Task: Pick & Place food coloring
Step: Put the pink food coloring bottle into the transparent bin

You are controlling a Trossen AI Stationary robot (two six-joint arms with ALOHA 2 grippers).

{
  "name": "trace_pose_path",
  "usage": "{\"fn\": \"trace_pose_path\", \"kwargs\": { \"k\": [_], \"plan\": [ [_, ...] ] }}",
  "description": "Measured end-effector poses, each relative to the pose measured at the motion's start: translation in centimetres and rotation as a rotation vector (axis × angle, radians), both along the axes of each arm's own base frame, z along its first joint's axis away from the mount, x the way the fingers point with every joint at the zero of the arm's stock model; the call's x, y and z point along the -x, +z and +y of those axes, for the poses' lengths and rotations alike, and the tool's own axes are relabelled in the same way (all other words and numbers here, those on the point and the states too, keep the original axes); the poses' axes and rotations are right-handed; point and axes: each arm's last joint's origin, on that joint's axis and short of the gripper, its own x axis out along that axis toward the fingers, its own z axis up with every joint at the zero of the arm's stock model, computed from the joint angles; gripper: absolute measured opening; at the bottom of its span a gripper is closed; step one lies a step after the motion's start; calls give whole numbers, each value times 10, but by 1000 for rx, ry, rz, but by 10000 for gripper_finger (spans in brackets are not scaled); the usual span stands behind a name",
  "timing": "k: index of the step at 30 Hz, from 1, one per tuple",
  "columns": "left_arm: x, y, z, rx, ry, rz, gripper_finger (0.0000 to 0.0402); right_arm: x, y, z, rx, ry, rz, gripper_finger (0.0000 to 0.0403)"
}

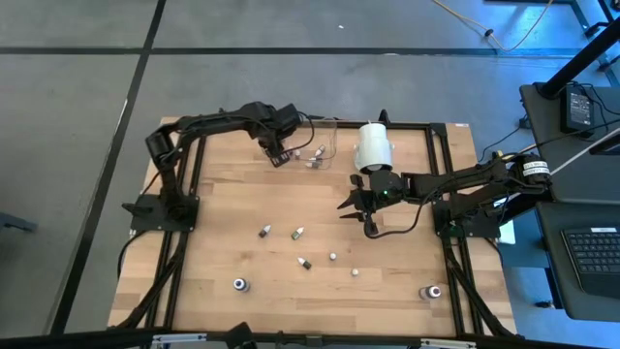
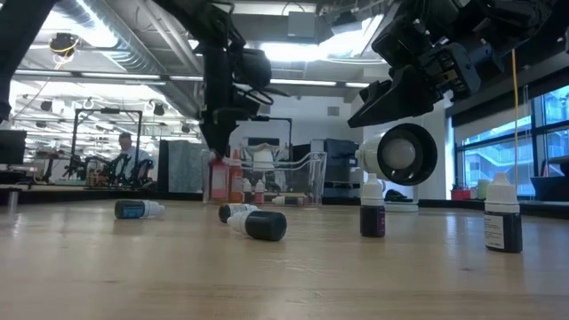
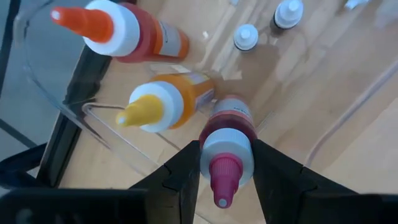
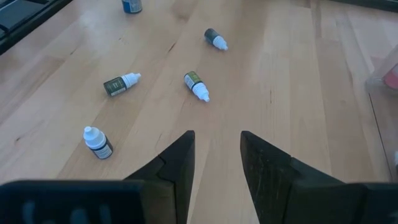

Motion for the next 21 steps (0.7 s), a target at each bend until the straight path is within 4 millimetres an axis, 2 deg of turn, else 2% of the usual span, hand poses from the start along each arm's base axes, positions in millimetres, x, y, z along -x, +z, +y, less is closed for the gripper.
{"fn": "trace_pose_path", "kwargs": {
  "k": [21],
  "plan": [
    [-1,-3,1,3,1,7,150,0,-1,0,-1,0,7,132]
  ]
}}
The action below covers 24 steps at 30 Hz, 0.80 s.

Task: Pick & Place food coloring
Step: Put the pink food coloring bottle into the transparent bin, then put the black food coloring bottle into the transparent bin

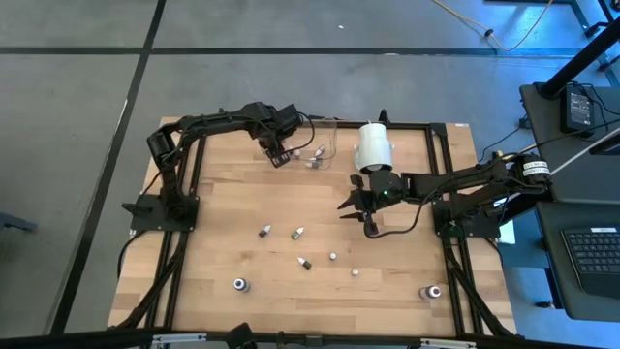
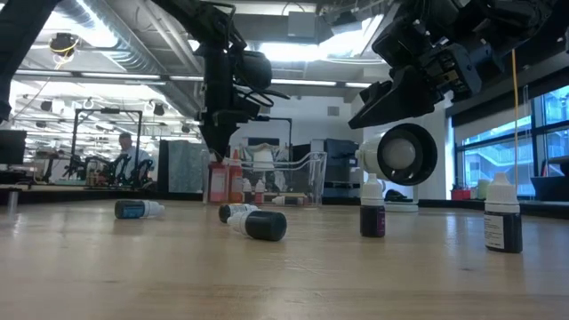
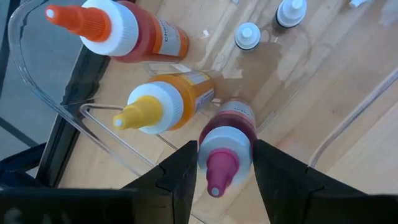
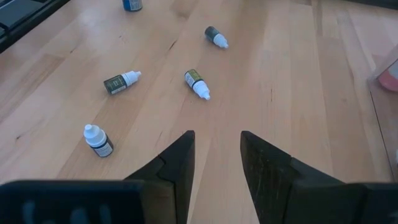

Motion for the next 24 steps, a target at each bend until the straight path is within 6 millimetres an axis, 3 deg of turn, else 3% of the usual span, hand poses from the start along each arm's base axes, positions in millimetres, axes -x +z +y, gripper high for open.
{"fn": "trace_pose_path", "kwargs": {
  "k": [10,19,24],
  "plan": [
    [3,5,-2,-1,-8,-2,154,0,0,0,0,0,0,132],
    [20,55,-22,-68,-9,-140,157,0,0,0,-55,-29,11,132],
    [23,84,-55,-86,-134,-384,154,0,0,3,-98,18,15,132]
  ]
}}
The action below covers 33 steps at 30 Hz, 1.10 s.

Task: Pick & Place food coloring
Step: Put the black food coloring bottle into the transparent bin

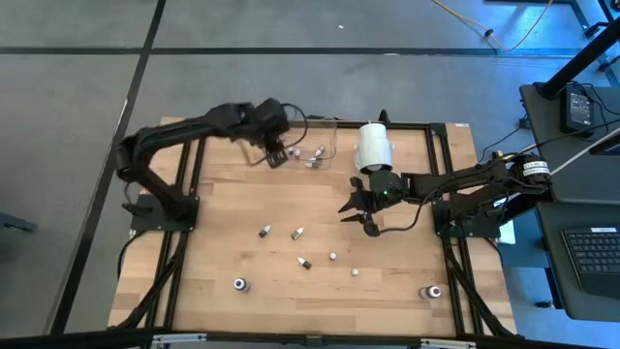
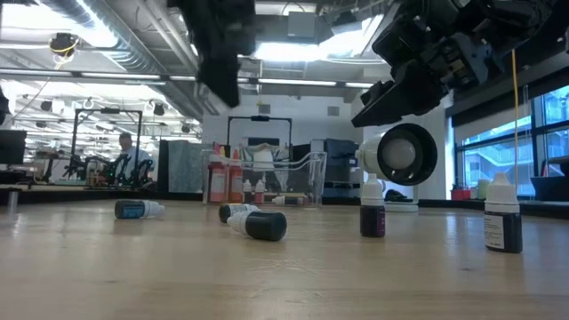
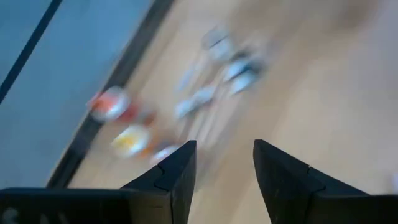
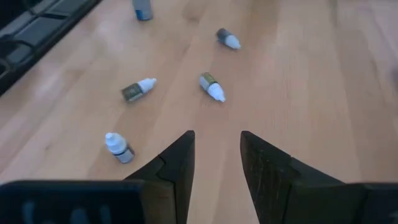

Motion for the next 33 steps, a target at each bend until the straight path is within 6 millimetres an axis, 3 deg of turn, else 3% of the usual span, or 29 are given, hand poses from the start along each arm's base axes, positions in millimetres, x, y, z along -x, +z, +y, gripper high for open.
{"fn": "trace_pose_path", "kwargs": {
  "k": [3,7,12,16,19,25,33],
  "plan": [
    [5,1,-28,-21,-133,-176,153,0,0,4,-8,65,-5,132],
    [22,-8,-65,-68,-268,-394,156,3,-1,25,-10,195,2,132],
    [38,-27,-105,-161,-419,-731,155,4,0,50,16,173,-9,132],
    [49,-45,-126,-216,-515,-902,153,7,3,69,-9,187,-23,145],
    [53,-51,-134,-232,-549,-969,154,8,5,79,-69,171,-31,178],
    [55,-45,-135,-267,-554,-1028,156,14,3,95,-171,154,40,248],
    [54,-46,-135,-259,-550,-1020,154,20,-23,125,-56,83,112,268]
  ]
}}
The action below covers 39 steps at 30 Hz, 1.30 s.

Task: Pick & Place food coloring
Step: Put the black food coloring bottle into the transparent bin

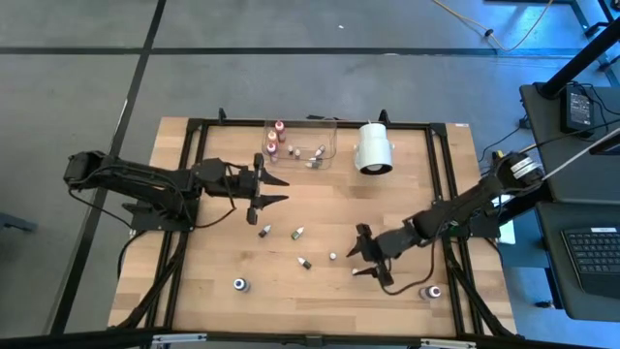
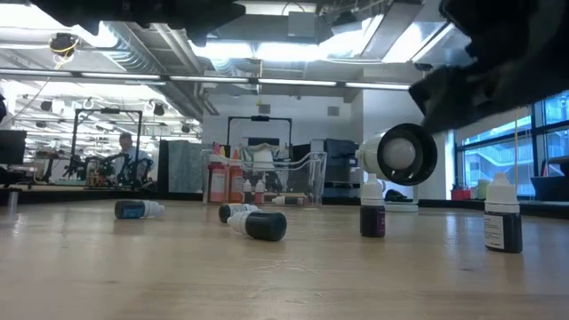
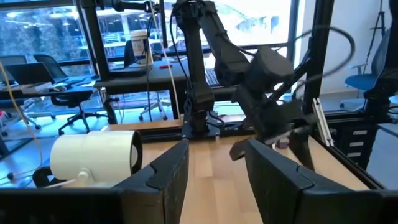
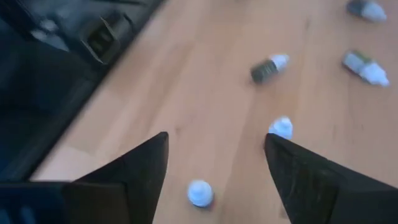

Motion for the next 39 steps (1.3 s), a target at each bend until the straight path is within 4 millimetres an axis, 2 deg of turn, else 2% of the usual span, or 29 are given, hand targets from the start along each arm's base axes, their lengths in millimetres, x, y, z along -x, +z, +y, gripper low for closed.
{"fn": "trace_pose_path", "kwargs": {
  "k": [6,10,14,25,39],
  "plan": [
    [0,-1,0,1,0,12,157,0,-26,10,29,-55,95,268],
    [0,-2,0,-1,0,16,157,0,-35,12,28,-65,133,268],
    [0,-2,0,-32,1,16,157,0,-35,13,35,-57,129,251],
    [0,-2,0,-32,1,17,157,1,-36,13,46,-27,131,156],
    [0,-2,0,-32,1,17,157,1,-36,13,60,-14,125,136]
  ]
}}
